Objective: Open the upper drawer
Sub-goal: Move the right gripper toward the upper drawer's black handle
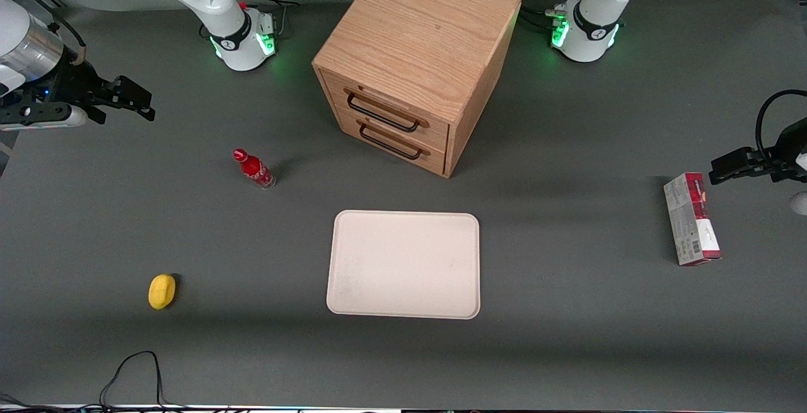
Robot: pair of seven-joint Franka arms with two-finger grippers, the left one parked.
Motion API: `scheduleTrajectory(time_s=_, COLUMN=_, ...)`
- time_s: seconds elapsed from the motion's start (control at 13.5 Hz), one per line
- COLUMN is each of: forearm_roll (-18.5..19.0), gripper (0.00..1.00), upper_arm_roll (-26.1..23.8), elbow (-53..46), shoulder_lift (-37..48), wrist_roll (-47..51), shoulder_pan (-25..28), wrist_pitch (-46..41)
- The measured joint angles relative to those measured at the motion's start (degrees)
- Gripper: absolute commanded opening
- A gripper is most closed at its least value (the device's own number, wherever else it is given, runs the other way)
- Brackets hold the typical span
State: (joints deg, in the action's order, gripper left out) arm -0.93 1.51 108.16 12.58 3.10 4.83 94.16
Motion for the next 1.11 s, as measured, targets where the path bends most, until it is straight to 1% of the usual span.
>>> scheduleTrajectory(time_s=0.22, forearm_roll=0.0, gripper=1.0, upper_arm_roll=-0.4, elbow=-0.2, shoulder_lift=-0.3, wrist_roll=0.0, shoulder_pan=0.0, wrist_pitch=0.2)
scheduleTrajectory(time_s=0.3, forearm_roll=0.0, gripper=1.0, upper_arm_roll=-1.1, elbow=-0.8, shoulder_lift=-1.0, wrist_roll=0.0, shoulder_pan=0.1, wrist_pitch=0.3)
scheduleTrajectory(time_s=0.37, forearm_roll=-0.2, gripper=1.0, upper_arm_roll=-2.9, elbow=-2.2, shoulder_lift=-2.4, wrist_roll=0.0, shoulder_pan=0.1, wrist_pitch=0.3)
scheduleTrajectory(time_s=0.52, forearm_roll=-0.9, gripper=1.0, upper_arm_roll=-9.8, elbow=-6.3, shoulder_lift=-6.4, wrist_roll=0.7, shoulder_pan=0.2, wrist_pitch=0.1)
scheduleTrajectory(time_s=0.67, forearm_roll=-3.6, gripper=1.0, upper_arm_roll=-17.3, elbow=-10.0, shoulder_lift=-10.1, wrist_roll=2.1, shoulder_pan=0.5, wrist_pitch=0.0)
scheduleTrajectory(time_s=0.74, forearm_roll=-4.7, gripper=1.0, upper_arm_roll=-20.3, elbow=-11.5, shoulder_lift=-11.7, wrist_roll=2.2, shoulder_pan=0.8, wrist_pitch=0.0)
scheduleTrajectory(time_s=1.04, forearm_roll=-5.2, gripper=1.0, upper_arm_roll=-32.7, elbow=-18.1, shoulder_lift=-18.2, wrist_roll=2.0, shoulder_pan=1.4, wrist_pitch=-0.1)
scheduleTrajectory(time_s=1.11, forearm_roll=-5.2, gripper=1.0, upper_arm_roll=-34.8, elbow=-19.3, shoulder_lift=-19.7, wrist_roll=0.5, shoulder_pan=1.6, wrist_pitch=-0.3)
